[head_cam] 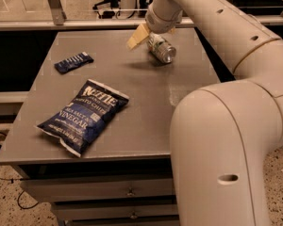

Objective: Place 7up can upright

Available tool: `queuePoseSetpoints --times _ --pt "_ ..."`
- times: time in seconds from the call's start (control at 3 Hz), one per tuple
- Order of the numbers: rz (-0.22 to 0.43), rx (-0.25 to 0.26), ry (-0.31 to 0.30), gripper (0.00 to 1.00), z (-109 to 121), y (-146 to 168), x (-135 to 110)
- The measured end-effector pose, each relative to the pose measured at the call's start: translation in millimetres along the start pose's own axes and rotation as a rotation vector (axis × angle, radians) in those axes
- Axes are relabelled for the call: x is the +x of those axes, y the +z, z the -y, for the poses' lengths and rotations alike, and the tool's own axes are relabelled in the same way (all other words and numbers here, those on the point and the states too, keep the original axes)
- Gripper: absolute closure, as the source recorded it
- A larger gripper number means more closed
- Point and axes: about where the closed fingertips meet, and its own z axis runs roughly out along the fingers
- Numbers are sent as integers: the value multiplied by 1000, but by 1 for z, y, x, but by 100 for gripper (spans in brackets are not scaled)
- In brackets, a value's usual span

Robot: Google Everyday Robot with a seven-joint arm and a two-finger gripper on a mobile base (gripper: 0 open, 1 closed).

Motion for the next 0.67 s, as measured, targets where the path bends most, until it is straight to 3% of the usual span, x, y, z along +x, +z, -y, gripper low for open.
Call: queuePoseSetpoints --times 0.67 --pt "-53 -3 16 0 13 18 8"
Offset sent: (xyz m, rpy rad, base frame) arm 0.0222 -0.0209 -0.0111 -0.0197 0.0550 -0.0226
